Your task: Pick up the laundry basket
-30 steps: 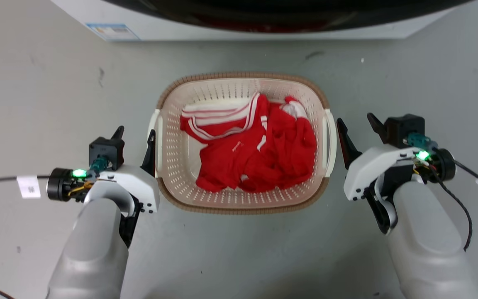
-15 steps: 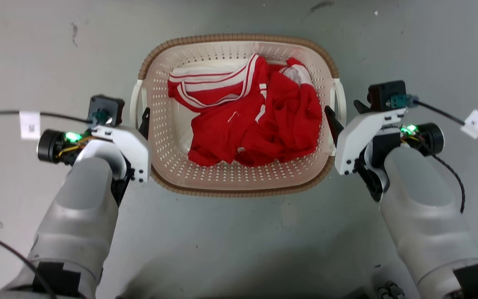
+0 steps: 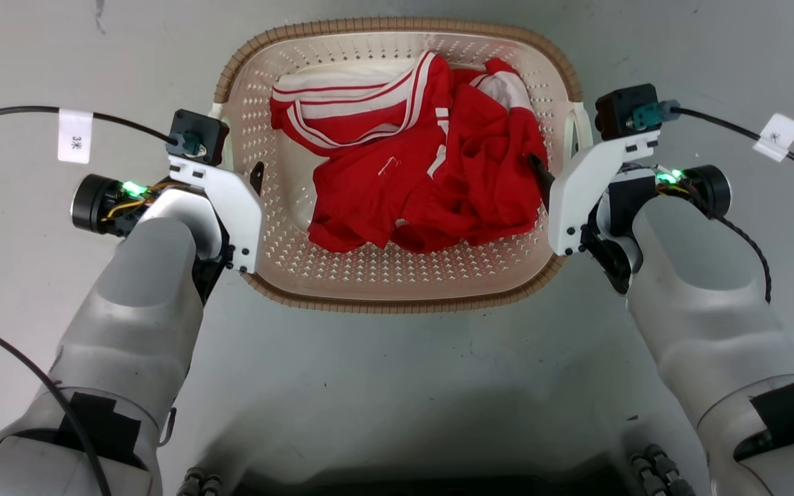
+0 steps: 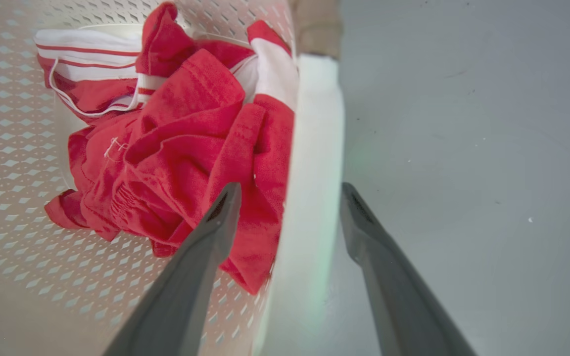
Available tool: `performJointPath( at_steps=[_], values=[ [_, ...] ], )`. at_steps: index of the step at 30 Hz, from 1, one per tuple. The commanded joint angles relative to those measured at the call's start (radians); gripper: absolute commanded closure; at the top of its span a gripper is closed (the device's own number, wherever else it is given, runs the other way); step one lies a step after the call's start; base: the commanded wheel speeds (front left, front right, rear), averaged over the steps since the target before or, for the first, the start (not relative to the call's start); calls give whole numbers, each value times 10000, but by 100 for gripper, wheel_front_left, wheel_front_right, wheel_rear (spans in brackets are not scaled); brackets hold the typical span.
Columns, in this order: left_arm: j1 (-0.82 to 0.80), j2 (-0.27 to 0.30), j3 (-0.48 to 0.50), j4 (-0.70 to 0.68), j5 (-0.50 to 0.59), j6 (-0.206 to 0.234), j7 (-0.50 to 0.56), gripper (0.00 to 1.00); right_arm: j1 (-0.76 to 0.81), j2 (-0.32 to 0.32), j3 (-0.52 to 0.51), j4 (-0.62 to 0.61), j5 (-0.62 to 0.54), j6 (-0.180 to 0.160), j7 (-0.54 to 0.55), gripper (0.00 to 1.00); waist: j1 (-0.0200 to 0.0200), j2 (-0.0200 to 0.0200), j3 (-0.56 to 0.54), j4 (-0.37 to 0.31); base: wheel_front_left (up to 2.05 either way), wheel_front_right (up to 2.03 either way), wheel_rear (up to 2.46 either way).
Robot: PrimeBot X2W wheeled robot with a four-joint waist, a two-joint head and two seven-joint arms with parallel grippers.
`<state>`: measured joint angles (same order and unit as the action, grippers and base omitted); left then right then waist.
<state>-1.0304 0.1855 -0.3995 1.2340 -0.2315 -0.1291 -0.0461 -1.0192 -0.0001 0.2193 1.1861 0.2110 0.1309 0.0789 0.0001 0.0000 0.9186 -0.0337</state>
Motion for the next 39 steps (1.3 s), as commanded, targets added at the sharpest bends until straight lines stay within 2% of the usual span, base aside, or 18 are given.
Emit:
performJointPath(
  at_steps=[1, 11, 12, 13, 14, 26, 31, 39],
  values=[
    [-140, 105, -107, -27, -154, -10, 57, 0, -219, -8, 67, 75, 66, -3, -40, 0, -1, 0, 66, 23, 0, 0, 0],
    [-346, 247, -1122, -288, -1249, -11, -7, 0, -590, -8, 341, 585, 192, -5, -282, 0, -1, 0, 260, 159, 0, 0, 0],
    [-325, 236, -1211, -296, -1397, -12, 30, 38, -601, -8, 343, 621, 203, -3, -296, 14, -1, 0, 269, 168, 0, 0, 0],
    [-290, 227, -1322, -322, -1516, -12, 81, 100, -615, -8, 348, 660, 216, -3, -314, 72, -1, 0, 279, 177, 0, 0, 0],
    [-263, 235, -1440, -370, -1616, -12, 110, 100, -652, -8, 349, 684, 212, -3, -361, 100, -1, 0, 288, 187, 0, 0, 0],
    [10, 442, -2715, -654, -2845, 2, 315, 100, -622, -30, 353, 908, 36, 9, -339, 100, -1, 0, -162, 221, 0, 0, 0],
    [788, 558, -3900, -1150, -3905, -20, 1173, 100, -109, 1, 600, 966, 260, 11, 908, 100, -1, 0, -1568, 80, 0, 0, 0],
    [1720, 1177, -5256, -2038, -5629, -22, 2639, 100, 721, -15, 1354, 996, 687, 11, 2603, 100, -1, 0, -3665, -73, 0, 0, 0]
  ],
)
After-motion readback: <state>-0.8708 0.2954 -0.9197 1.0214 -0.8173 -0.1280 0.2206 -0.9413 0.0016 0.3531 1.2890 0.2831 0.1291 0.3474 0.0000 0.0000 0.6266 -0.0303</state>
